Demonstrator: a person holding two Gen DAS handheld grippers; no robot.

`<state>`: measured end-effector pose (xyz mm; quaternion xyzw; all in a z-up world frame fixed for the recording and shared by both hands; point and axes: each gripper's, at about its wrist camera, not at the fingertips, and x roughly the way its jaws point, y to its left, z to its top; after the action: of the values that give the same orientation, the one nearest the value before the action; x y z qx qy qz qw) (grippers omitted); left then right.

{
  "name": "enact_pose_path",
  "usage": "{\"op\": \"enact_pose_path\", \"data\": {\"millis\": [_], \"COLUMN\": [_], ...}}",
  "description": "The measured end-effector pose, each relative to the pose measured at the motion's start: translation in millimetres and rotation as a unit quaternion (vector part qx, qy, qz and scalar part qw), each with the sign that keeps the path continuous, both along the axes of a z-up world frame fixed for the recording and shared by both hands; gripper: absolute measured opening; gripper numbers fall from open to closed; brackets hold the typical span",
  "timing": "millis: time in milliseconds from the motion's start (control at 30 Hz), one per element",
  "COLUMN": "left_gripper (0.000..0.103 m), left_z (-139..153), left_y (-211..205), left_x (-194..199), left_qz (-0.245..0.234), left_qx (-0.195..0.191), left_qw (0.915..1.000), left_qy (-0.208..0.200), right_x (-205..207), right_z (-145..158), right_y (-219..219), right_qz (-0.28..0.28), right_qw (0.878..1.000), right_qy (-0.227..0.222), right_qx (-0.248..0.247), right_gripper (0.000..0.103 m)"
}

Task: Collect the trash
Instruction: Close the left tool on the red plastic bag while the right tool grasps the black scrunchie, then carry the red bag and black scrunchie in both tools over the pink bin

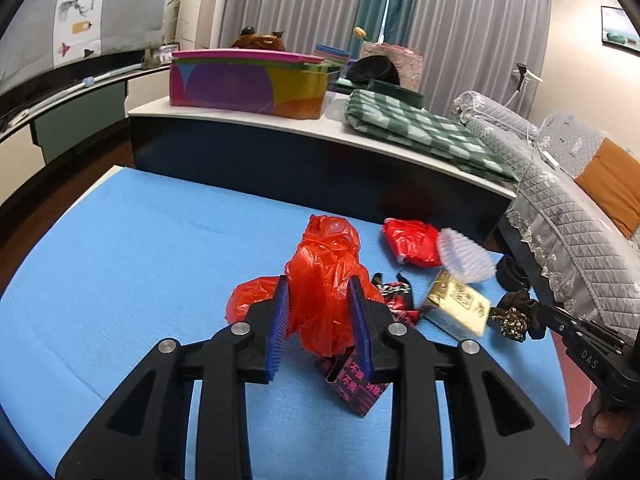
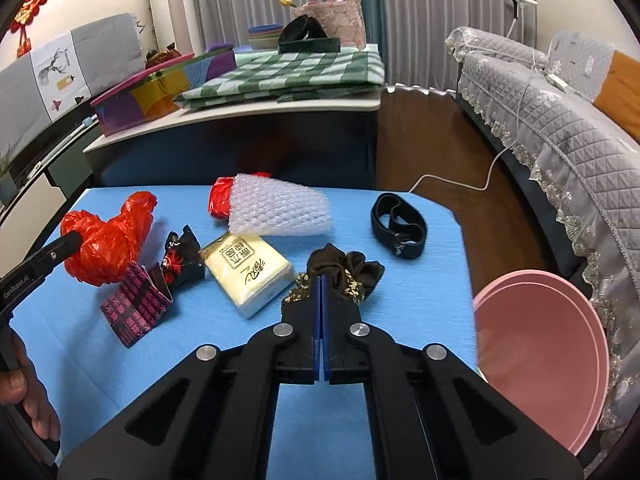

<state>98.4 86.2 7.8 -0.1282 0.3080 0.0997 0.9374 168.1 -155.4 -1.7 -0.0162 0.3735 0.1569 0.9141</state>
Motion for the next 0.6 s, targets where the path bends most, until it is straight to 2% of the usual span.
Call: {"op": "enact_pose_path", "data": {"millis": [600], "left_gripper": [0.027], "left_z": [41], "left_y": [-25], "left_x": [-44], "left_qz": [-0.035], "left_qx": [0.020], "left_qw": [0.9981], "left_qy": [-0.047], "right_x": [-61], "right_z": [50], "right_y": [-24], "right_qz": [0.000], "right_qw": [0.998], "right_qy": [-0.058], "right_qx": [0.007], "right_gripper": [0.001]}}
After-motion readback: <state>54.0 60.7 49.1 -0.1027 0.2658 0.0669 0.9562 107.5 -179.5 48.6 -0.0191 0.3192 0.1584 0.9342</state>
